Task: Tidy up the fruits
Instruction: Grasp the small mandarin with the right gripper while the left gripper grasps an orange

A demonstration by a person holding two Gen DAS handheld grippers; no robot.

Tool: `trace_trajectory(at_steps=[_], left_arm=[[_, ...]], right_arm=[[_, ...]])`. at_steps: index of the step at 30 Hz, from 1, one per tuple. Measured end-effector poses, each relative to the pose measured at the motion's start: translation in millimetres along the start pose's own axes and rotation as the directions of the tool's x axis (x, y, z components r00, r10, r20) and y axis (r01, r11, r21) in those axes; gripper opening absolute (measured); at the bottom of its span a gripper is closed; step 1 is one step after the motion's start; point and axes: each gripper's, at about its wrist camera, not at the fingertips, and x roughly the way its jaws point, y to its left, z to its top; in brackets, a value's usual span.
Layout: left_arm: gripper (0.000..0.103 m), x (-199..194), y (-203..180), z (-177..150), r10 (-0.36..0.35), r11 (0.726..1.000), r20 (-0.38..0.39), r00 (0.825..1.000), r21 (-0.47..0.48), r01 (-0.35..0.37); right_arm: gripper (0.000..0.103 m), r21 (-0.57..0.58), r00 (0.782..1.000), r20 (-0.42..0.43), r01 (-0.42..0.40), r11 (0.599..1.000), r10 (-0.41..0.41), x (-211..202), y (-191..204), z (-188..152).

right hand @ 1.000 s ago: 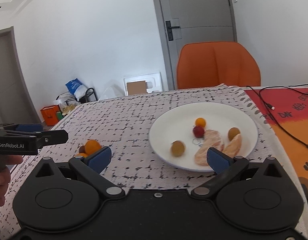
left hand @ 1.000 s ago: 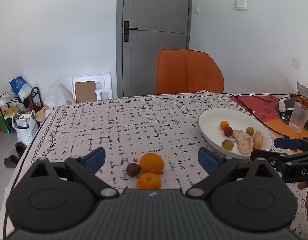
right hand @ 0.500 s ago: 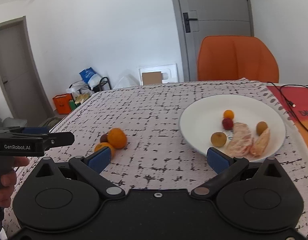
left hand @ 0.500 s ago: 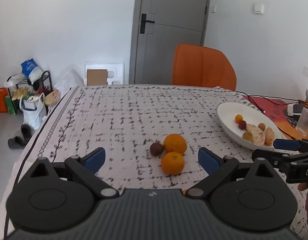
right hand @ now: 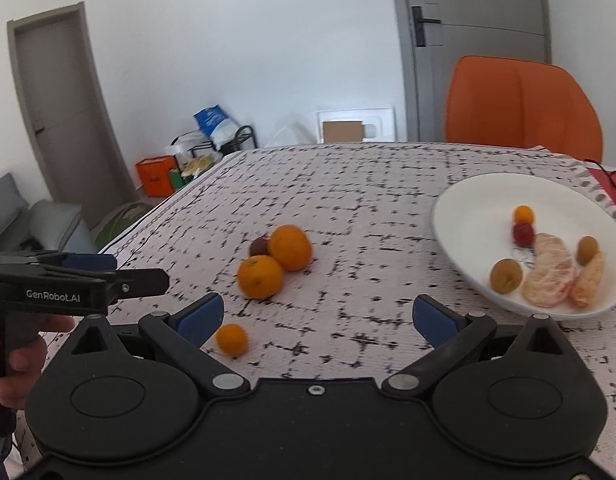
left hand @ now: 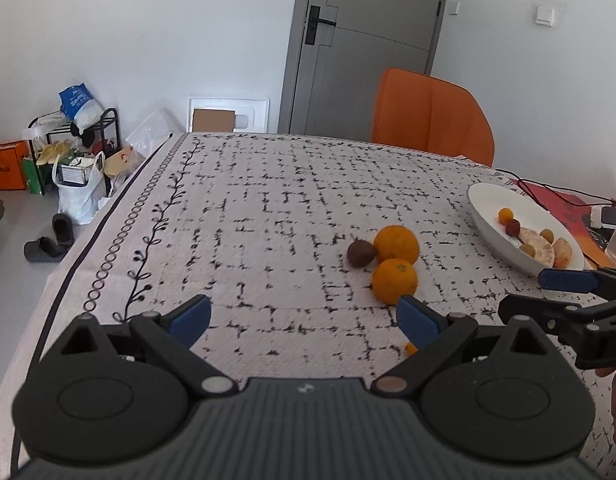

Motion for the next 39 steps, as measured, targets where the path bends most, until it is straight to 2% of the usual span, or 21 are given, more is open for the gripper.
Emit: trace_trajectory(at_steps=[11, 18, 19, 21, 22, 23, 29, 35, 39], left_arm=[[0.098, 0, 16, -8, 0.017, 1.000, -0.017, 1.000, -0.008, -0.017], [0.097, 1, 26, -10, 0.027, 0.999, -0.026, 0.999, -0.024, -0.028], [0.097, 1, 28, -10, 0.027, 0.999, -0.026, 0.999, -0.026, -0.028], [0.097, 2, 30, -11, 0.025, 0.999, -0.027, 0.999, -0.031, -0.026], [0.097, 2, 30, -11, 0.024, 0.999, -0.027, 0.999, -0.033, -0.024], [0.097, 3, 30, -10, 0.021, 0.999, -0.028, 0.999, -0.032, -0.022], [0.096, 9, 22, -8, 0.003, 1.000, -0.031, 1.000, -0.012, -0.003], [0.096, 16, 8, -3, -0.013, 1.000, -0.011, 1.000, 0.005, 0.013], [0.091, 21, -1, 2, -0.031, 0.999, -0.003, 1.000, 0.012, 0.031]], right_arm=[[0.079, -0.036, 0.997, -0.059, -0.058, 0.998, 0.056, 21, 23, -2], [0.077, -0.067, 0.993, -0.085, -0.091, 0.994, 0.085, 32, 37, -4], [0.072, -0.071, 0.992, -0.090, -0.095, 0.993, 0.088, 34, 39, -4], [0.052, -0.078, 0.990, -0.107, -0.103, 0.992, 0.094, 39, 42, -6], [0.031, -0.082, 0.988, -0.123, -0.109, 0.991, 0.098, 42, 43, -7], [0.023, -0.081, 0.984, -0.142, -0.116, 0.990, 0.103, 45, 44, -7], [0.022, -0.084, 0.984, -0.136, -0.127, 0.988, 0.114, 40, 40, -10], [0.022, -0.073, 0.989, -0.116, -0.097, 0.993, 0.088, 34, 26, -6], [0.022, -0.056, 0.992, -0.103, -0.073, 0.996, 0.067, 29, 15, -5]])
